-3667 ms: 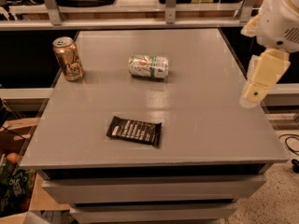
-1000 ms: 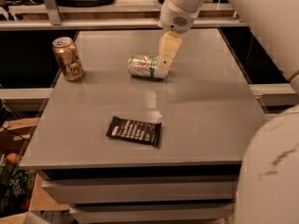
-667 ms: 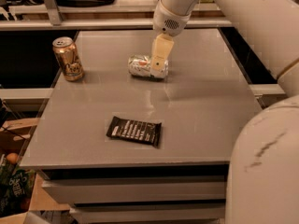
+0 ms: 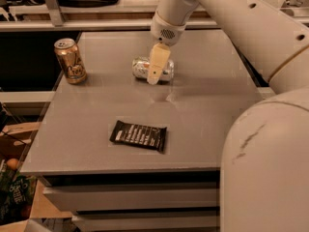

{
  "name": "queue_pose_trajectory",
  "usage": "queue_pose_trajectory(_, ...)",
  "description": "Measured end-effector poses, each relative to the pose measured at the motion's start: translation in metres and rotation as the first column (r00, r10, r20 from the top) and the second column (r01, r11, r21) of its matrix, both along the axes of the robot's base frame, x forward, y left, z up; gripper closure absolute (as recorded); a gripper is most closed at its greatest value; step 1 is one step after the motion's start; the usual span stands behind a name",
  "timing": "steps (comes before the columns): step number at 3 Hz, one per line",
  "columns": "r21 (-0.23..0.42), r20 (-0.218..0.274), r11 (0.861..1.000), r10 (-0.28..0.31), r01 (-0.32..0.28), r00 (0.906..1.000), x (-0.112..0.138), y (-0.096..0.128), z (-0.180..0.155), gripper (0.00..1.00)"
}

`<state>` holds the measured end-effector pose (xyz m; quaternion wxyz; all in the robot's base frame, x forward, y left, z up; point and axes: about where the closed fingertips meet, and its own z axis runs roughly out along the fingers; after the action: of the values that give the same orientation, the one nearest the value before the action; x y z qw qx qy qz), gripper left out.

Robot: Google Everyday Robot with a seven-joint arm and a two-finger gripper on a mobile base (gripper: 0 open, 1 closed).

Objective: Pick 7up can

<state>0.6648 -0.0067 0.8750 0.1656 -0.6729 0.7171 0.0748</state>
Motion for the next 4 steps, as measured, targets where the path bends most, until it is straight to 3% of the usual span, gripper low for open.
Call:
queue_pose_trajectory(1, 0.000, -0.018, 1.000, 0.015, -0.015, 0.9997, 0.0015, 0.0104, -0.0099, 0.17)
queue_pose_trajectory(4, 0.006, -0.018, 0.999, 0.039, -0.039, 0.9991, 0.0033, 0.0185, -0.0070, 0.87)
